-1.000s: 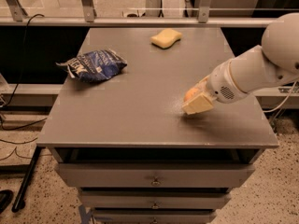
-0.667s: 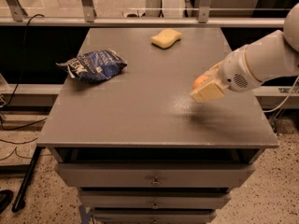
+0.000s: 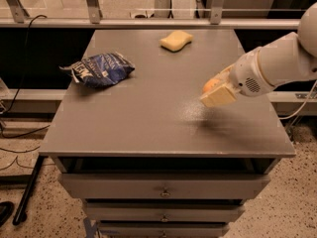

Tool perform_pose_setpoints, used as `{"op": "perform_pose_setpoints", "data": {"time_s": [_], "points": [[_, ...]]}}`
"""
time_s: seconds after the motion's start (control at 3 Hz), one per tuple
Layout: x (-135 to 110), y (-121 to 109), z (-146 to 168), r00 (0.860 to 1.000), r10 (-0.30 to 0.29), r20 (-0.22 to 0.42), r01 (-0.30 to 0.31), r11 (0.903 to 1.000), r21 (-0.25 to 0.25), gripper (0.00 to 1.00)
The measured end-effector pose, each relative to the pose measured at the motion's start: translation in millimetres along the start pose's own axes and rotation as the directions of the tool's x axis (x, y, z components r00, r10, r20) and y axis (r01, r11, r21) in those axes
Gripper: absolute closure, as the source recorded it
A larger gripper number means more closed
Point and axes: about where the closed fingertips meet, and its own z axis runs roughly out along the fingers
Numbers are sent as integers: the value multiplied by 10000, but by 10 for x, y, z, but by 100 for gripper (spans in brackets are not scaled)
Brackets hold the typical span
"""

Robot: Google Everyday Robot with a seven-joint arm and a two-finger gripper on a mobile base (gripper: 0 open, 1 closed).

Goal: Move orange near blue chip bag

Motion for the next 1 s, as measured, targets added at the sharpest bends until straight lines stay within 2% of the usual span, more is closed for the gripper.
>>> {"op": "perform_pose_setpoints", "data": {"time_s": [0.33, 0.67, 1.0], "points": [[-84, -241, 112, 9990, 38, 452, -59, 9989, 469, 100], [-263, -718, 325, 9939, -80, 1103, -34, 9948, 1022, 100], [-463, -816, 453, 9861, -236, 1644, 82, 9956, 938, 100]]}}
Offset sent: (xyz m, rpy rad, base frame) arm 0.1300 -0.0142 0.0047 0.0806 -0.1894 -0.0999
